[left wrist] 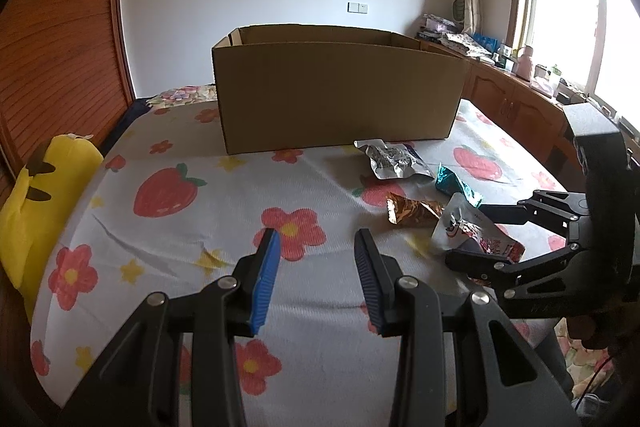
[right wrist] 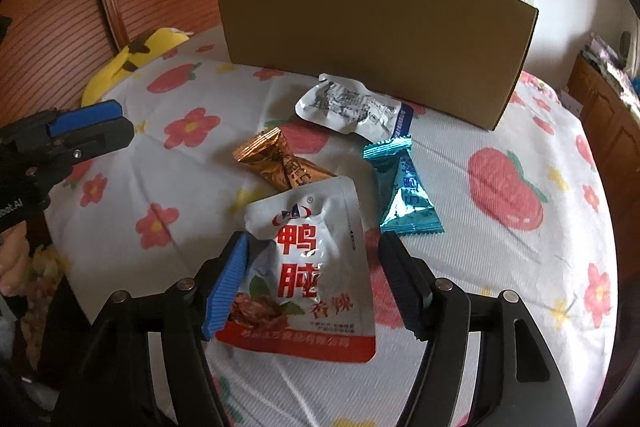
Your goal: Organize snacks
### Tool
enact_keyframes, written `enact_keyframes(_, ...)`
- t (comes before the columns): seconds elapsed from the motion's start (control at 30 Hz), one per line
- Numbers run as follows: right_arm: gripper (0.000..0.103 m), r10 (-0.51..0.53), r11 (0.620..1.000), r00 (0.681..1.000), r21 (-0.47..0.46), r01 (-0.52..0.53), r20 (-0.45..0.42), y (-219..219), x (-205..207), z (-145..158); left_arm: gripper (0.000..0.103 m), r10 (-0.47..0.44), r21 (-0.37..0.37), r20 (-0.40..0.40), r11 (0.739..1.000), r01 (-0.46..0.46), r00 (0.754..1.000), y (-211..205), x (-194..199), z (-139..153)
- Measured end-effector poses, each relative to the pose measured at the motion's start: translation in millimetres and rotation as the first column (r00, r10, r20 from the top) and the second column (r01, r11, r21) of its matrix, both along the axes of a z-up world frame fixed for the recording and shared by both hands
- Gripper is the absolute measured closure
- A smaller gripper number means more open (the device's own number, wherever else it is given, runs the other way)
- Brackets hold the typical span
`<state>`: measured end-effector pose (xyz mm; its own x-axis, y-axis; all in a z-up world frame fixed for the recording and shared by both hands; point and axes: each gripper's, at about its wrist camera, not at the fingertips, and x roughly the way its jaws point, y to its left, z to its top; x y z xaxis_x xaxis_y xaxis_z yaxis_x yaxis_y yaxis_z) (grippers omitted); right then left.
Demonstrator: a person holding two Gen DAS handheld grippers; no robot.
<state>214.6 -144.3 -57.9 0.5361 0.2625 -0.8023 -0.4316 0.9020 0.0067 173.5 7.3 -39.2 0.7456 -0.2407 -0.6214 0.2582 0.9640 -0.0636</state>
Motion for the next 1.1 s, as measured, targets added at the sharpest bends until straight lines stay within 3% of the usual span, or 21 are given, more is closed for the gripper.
enact_keyframes(0.27,0.034,0.001,1.000,1.000,-0.004,-0.001,0.014,0.3,-4.5,-1.6,0.065,-0.003,0.000,-0.008,1.000,0.003,1.000,-2.9,4.2,-2.3)
enact_keyframes(0.57,0.050,0.025,0.999,1.000,0.024,-0.025,0.003,-5.1,-15.1,2.3,0.065,-0.018,-0.006,-0.015,1.000,0.018,1.000,-16.0,12.2,-3.6)
enact_keyframes(0.77,0.050,0.019,0.997,1.000,0.080,-0.019,0.001,-16.9,-21.1,5.6,0.064,-0.046,-0.008,-0.016,0.999,0.046,0.999,-35.4,27.4,0.1)
enact_keyframes(1.1,0.050,-0.010,0.996,0.998,0.094,0.004,0.058,-44.5,-27.7,18.8,0.056,-0.092,-0.019,-0.019,0.996,0.091,0.996,-75.5,66.3,11.1)
